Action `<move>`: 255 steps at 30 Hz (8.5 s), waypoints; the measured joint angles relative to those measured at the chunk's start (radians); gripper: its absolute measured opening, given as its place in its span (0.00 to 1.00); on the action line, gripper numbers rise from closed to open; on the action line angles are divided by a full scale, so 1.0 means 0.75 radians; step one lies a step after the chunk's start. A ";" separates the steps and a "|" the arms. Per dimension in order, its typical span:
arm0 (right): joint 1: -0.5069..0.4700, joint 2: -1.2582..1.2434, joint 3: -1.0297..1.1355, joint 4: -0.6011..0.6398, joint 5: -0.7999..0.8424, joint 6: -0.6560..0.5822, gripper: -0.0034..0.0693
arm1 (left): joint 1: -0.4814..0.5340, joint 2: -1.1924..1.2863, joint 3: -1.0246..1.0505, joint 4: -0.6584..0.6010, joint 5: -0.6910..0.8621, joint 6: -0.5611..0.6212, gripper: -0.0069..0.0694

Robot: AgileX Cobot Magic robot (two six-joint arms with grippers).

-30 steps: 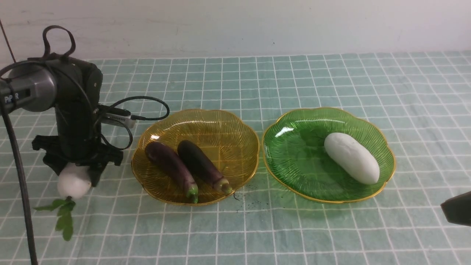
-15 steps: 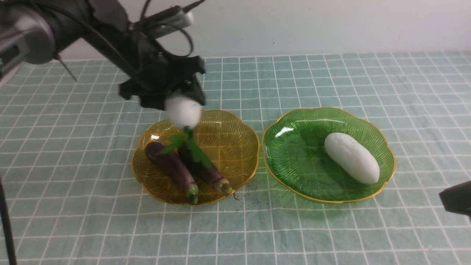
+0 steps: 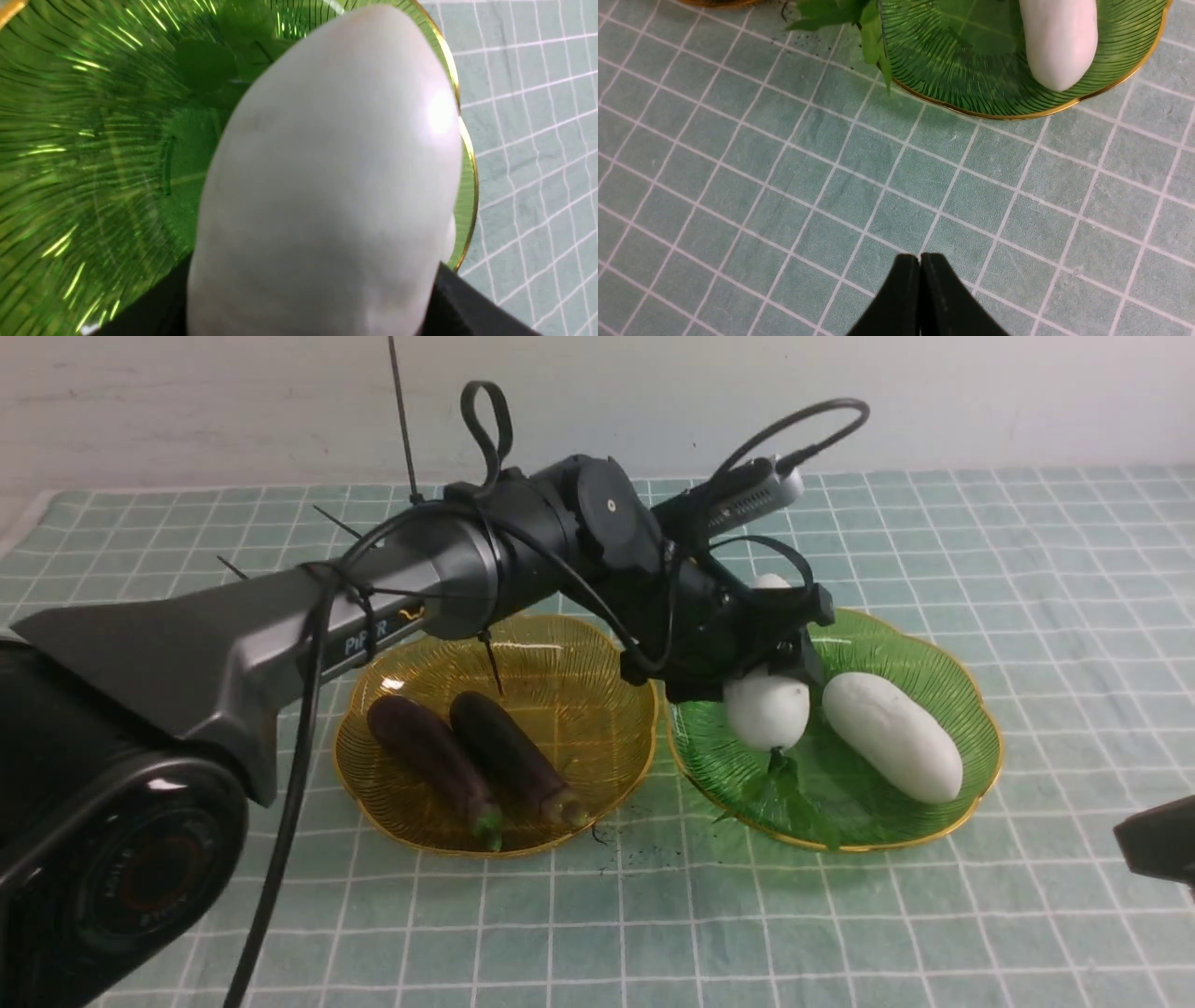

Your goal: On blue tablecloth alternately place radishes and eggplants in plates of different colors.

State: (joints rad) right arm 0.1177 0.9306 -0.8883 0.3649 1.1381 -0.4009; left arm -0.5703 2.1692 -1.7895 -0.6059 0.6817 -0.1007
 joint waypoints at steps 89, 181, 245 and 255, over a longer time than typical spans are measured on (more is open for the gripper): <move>-0.229 -1.258 1.209 -0.328 -0.978 0.386 0.03 | 0.396 -0.498 -0.004 0.169 0.730 0.361 0.08; -0.201 -1.258 1.209 -0.342 -0.982 0.386 0.03 | 0.630 -2.907 2.289 0.787 -0.382 0.150 0.08; -0.201 -1.258 1.209 -0.343 -0.982 0.386 0.03 | 0.647 -2.907 2.420 0.786 -0.391 0.150 0.08; -0.201 -1.258 1.209 -0.343 -0.982 0.386 0.03 | 0.647 -2.907 2.420 0.786 -0.391 0.150 0.08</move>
State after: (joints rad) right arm -0.0330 -0.0127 0.0186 0.1076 0.4014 -0.1115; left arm -0.0854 -0.0108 0.0256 -0.0165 0.3881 0.0120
